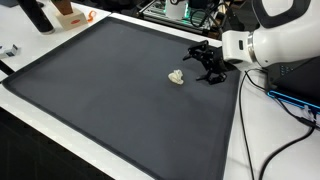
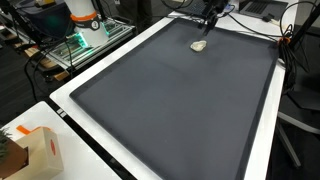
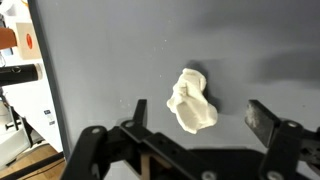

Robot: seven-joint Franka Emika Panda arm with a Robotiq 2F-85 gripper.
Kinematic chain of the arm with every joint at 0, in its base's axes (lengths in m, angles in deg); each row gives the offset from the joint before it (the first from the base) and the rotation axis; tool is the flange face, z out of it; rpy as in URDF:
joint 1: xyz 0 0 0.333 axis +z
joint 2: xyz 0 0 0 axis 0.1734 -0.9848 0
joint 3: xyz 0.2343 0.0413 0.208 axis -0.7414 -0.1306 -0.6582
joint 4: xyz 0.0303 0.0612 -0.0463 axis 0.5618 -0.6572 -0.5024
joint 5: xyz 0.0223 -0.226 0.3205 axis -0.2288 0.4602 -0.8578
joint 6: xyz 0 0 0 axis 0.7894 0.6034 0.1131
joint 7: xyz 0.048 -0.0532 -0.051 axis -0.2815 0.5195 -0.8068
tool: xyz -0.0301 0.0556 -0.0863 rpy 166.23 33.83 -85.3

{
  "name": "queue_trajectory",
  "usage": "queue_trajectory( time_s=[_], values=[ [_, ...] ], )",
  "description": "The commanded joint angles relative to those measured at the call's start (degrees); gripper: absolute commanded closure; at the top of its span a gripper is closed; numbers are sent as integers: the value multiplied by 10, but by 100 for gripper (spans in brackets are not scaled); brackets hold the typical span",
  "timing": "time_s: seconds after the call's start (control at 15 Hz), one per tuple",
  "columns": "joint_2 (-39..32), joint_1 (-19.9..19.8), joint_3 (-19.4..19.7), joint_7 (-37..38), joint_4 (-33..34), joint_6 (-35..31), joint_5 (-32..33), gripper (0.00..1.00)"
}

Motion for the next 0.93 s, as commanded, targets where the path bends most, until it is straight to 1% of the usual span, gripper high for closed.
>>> queue_trajectory(
  time_s=[0.0,0.27,0.47,0.53,0.73,0.8,0.87],
  values=[
    [32,-6,-6,27,-31,6,-30,0],
    [66,-16,-8,46,-55,-13,-64,0],
    [107,-27,-8,55,-90,-44,-87,0],
    [123,-31,-8,58,-105,-59,-93,0],
    [178,-47,-7,68,-161,-134,-115,0],
    [192,-63,-21,76,-175,-152,-114,0],
    [211,-72,-25,83,-195,-175,-123,0]
  ],
)
